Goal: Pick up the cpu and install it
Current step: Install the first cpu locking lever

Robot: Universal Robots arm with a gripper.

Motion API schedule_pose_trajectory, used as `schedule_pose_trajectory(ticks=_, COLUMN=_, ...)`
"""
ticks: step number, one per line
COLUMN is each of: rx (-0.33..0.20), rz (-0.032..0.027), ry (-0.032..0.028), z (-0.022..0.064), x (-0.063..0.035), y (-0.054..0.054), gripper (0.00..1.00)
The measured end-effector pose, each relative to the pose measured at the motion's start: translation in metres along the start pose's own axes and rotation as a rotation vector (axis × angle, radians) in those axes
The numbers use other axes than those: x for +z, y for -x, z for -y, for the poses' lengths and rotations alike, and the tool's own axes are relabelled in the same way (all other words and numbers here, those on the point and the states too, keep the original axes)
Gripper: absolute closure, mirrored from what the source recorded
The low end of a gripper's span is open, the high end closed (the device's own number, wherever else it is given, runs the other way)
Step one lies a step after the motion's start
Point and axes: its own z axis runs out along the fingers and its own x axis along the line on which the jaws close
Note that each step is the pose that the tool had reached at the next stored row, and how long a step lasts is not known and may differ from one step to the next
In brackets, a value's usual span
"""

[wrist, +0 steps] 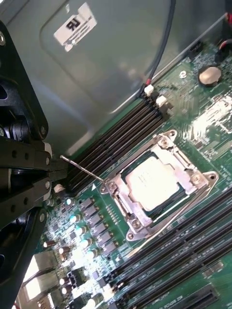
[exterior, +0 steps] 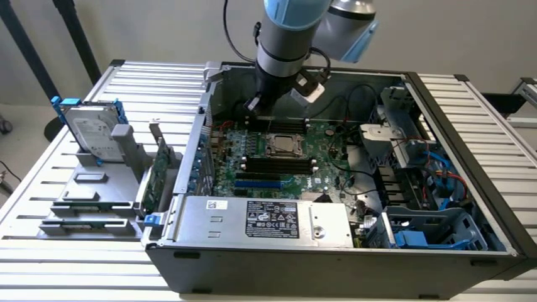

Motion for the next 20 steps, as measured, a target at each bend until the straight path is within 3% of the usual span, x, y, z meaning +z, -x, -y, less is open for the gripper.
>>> schedule_pose_trajectory(ticks=4, rx=0.0, rz=-0.0033, ry=-0.0026, z=-0.0067, x=-0.0007, y=-0.005, gripper=0.89)
schedule_pose_trajectory(ticks=6, rx=0.0, rz=-0.007, ry=-0.0056, z=-0.0081, x=0.0001, y=-0.005, gripper=0.89)
schedule_pose_trajectory(ticks=9, rx=0.0, rz=-0.0079, ry=-0.0064, z=-0.0104, x=0.0042, y=-0.003, gripper=0.89)
schedule_pose_trajectory(ticks=20, rx=-0.002, rz=-0.0125, ry=-0.001, z=-0.0185, x=0.0214, y=0.004, gripper=0.89)
